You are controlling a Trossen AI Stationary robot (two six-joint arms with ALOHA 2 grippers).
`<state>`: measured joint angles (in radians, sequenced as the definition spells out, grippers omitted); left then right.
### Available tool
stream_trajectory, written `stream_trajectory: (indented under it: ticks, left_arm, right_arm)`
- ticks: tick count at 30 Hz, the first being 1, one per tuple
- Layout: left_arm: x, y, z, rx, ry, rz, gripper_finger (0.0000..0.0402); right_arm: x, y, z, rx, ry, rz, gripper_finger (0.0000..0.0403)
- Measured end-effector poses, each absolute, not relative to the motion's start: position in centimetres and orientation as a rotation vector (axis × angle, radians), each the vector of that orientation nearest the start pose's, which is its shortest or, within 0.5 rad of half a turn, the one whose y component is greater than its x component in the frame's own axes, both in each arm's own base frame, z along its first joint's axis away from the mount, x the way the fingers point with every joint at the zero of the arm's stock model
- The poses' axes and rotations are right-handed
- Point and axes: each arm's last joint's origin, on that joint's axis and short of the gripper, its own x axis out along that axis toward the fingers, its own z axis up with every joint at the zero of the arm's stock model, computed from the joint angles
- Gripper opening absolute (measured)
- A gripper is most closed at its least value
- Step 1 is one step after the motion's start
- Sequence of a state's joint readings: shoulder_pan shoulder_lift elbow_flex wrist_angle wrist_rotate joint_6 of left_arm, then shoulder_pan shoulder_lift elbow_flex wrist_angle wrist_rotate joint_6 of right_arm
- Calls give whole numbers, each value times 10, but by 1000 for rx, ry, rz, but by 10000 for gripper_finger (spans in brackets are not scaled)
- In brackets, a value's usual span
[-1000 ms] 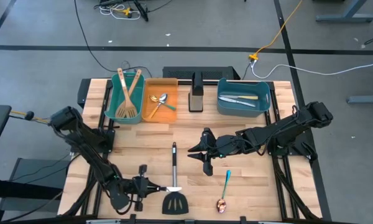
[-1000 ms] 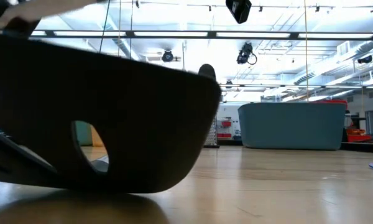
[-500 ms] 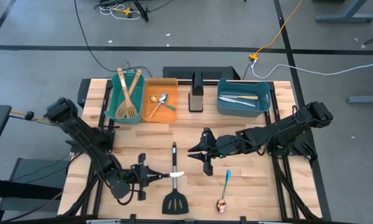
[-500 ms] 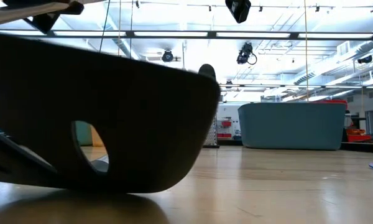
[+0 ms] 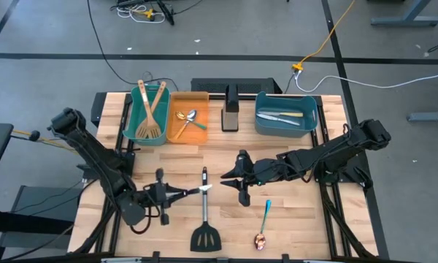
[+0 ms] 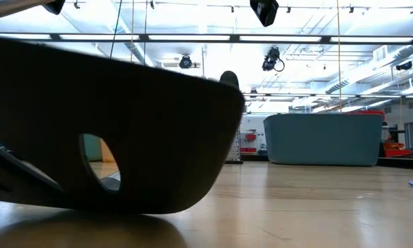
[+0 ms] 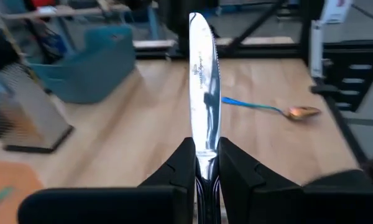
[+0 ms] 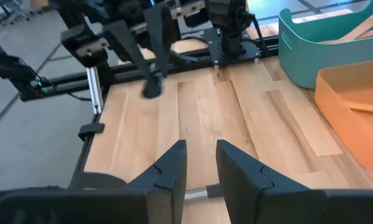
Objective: Pick & Place Kitchen Items
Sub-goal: Put the silver table knife into the blue bin
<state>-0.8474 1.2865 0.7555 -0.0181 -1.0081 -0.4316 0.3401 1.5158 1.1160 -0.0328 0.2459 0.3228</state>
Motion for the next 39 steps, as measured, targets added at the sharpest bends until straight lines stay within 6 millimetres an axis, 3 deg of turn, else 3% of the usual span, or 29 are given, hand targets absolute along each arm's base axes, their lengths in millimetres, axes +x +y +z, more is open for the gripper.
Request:
stream_trajectory:
  ticks: [18,26,34,39]
  left_arm:
    - [209,-159,266,174,132,477,50]
    - [217,-151,276,212,100,530,50]
    - [224,-140,277,218,104,578,50]
    - [226,-138,277,220,107,587,50]
  right_arm:
    - [331,106,306,180,214,2,97]
    - [333,100,312,189,138,-95,97]
    - [349,98,304,199,68,-81,100]
    - [359,93,297,203,49,-99,122]
